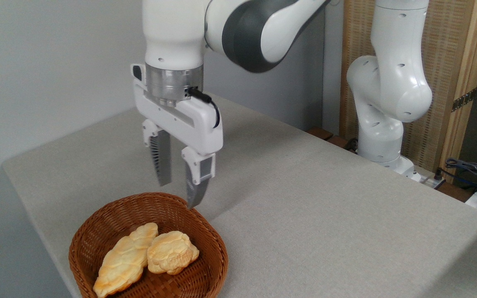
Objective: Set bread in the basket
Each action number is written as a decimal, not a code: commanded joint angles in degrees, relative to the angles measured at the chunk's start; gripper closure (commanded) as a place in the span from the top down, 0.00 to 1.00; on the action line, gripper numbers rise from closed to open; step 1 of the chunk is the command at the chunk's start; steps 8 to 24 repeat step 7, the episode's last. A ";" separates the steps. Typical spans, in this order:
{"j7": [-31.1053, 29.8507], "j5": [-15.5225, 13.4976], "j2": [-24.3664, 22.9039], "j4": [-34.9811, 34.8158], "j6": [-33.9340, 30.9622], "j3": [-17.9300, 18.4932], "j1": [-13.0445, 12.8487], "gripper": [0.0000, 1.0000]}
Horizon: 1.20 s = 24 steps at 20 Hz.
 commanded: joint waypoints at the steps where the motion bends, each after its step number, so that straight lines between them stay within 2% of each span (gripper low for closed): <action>1: -0.17 2.85 -1.24 0.59 -5.03 0.34 -0.40 1.00; 6: 0.01 3.99 -1.24 0.59 -9.43 -0.27 -0.92 1.00; 24: 0.01 3.99 -1.24 0.59 -9.52 -0.27 -0.93 1.00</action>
